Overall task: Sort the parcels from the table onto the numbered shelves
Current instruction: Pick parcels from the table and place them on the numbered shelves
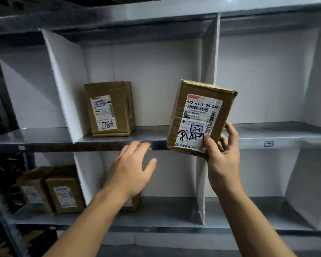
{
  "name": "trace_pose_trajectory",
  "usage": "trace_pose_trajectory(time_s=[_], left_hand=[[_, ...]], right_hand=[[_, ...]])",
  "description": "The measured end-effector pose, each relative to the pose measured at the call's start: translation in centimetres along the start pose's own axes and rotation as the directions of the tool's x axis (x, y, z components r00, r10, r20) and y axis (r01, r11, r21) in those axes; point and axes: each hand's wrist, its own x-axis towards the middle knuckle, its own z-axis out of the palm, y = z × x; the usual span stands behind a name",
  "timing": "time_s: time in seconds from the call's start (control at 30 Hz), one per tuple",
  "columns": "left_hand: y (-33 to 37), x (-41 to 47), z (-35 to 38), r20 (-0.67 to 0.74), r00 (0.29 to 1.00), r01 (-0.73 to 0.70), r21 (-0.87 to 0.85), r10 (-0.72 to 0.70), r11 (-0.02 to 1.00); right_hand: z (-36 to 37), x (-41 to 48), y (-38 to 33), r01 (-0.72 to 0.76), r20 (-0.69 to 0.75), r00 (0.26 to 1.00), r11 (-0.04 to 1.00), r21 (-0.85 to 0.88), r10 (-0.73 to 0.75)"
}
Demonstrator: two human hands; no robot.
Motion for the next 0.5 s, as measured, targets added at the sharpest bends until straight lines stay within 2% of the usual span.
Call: trace_pose_trajectory(time_s=[0.13, 0.23, 0.5], left_hand=[[2.6, 0.6, 2.9, 0.032, 0.989, -0.141, -0.111, 0.145, 0.984], [6.2, 0.6, 6.1, 0.098, 0.959, -0.240, -0.218, 0.266, 0.946], [22.4, -1.5, 15.4, 0.172, 0.842, -0.416, -0.398, 0.512, 0.818]], right_hand=[[-4.2, -2.0, -1.6, 0.027, -0.122, 0.992, 0.995, -0.093, -0.038], [-9.4, -3.3, -3.8, 0.049, -0.262, 0.959, 0.978, -0.204, -0.103], [-27.0, -8.1, -11.8, -0.021, -0.498, 0.834, 0.890, -0.456, -0.235]])
